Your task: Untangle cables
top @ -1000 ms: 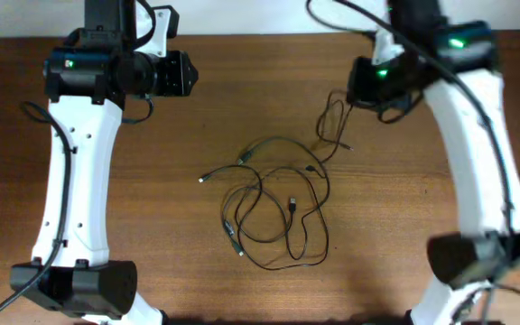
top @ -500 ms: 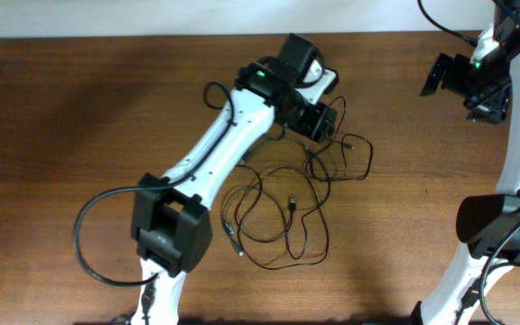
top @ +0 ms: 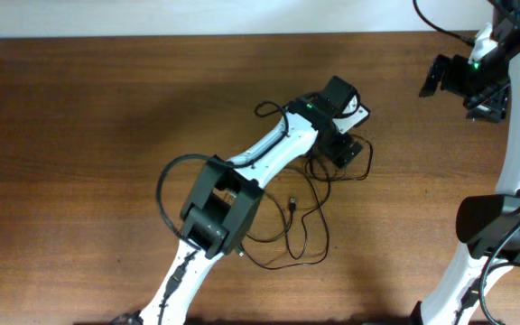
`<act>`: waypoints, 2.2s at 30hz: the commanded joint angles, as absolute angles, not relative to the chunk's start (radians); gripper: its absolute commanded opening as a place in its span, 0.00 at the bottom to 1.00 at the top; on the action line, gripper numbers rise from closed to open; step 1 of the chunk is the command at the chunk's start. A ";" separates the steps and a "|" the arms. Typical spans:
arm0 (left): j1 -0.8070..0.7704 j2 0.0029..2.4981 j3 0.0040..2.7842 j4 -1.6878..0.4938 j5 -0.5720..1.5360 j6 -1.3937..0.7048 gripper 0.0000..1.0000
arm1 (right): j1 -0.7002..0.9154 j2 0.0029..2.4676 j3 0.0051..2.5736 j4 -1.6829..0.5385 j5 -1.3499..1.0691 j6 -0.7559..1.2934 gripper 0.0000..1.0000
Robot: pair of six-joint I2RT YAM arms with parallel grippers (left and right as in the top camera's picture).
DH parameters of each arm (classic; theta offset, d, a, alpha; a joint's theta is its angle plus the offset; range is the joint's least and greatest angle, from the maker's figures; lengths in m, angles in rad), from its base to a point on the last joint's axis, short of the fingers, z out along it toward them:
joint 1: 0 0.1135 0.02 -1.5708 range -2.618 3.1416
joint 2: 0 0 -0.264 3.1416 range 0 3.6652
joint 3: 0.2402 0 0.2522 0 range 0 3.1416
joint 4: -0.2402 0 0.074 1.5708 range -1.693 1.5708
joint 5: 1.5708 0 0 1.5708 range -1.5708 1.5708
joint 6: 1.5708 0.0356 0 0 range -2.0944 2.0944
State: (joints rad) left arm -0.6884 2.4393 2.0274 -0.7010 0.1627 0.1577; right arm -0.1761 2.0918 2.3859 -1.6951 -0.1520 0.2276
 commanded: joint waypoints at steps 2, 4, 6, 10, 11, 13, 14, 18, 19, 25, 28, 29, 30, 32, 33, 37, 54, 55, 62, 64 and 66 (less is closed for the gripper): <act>-0.693 2.500 2.030 -0.685 0.155 0.170 0.79 | -0.177 2.088 2.387 -1.699 -0.157 0.216 0.99; -0.694 2.500 2.030 -0.687 0.155 0.170 0.51 | -0.177 2.088 2.387 -1.699 -0.157 0.216 0.99; -0.694 2.500 2.030 -0.702 0.137 0.170 0.14 | -0.177 2.088 2.387 -1.699 -0.157 0.216 0.99; -0.679 2.493 2.133 -0.822 0.059 0.169 0.00 | -0.177 2.088 2.387 -1.699 -0.157 0.216 0.99; -0.667 2.489 2.246 -0.911 0.058 0.169 0.00 | -0.177 2.088 2.387 -1.699 -0.157 0.216 0.99; -0.642 2.489 2.476 -1.070 0.059 0.169 0.00 | -0.177 2.088 2.387 -1.699 -0.157 0.216 0.99; -0.623 2.489 2.609 -1.148 0.059 0.167 0.00 | -0.177 2.088 2.387 -1.699 -0.157 0.216 0.99; -0.482 2.469 3.138 -1.426 0.056 0.139 0.00 | -0.177 2.088 2.387 -1.699 -0.157 0.216 0.99; -0.443 2.430 3.137 -1.443 0.056 0.121 0.00 | -0.177 2.088 2.387 -1.699 -0.157 0.216 0.99; -0.022 2.309 3.137 -1.620 0.054 -0.174 0.00 | -0.167 2.088 2.387 -1.699 -0.169 0.216 0.99; 0.204 2.304 3.124 -1.688 0.130 -0.258 0.00 | -0.164 2.088 2.387 -1.699 -0.168 0.213 0.99; 0.257 2.293 3.122 -1.688 0.134 -0.253 0.00 | -0.164 2.088 2.387 -1.699 -0.168 0.213 0.99; 0.297 2.282 3.120 -1.689 0.134 -0.252 0.00 | -0.164 2.088 2.387 -1.699 -0.168 0.213 0.99; 0.450 2.198 2.968 -1.688 0.130 -0.231 0.00 | -0.164 2.088 2.387 -1.699 -0.169 0.208 0.99; 0.516 2.131 2.834 -1.688 0.104 -0.231 0.00 | -0.164 2.088 2.387 -1.699 -0.169 0.194 0.99; 0.757 1.916 2.275 -1.522 0.014 -0.328 0.00 | -0.163 2.088 2.387 -1.699 -0.189 0.194 0.99; 0.922 1.680 1.596 -0.935 -0.098 -0.476 1.00 | -0.163 2.088 2.387 -1.699 -0.214 0.194 0.99; 0.879 1.585 1.596 -0.928 -0.101 -0.459 1.00 | -0.163 2.088 2.387 -1.699 -0.214 0.194 0.99; 0.414 1.296 1.596 -0.988 0.014 -0.345 1.00 | -0.163 2.064 2.387 -1.699 -0.323 0.145 0.97; 0.167 1.318 1.596 -1.010 0.015 -0.295 1.00 | -0.149 2.003 2.387 -1.699 -0.337 0.100 0.97; 0.017 1.337 1.596 -1.012 0.014 -0.288 1.00 | -0.122 1.925 2.387 -1.699 -0.337 0.085 0.97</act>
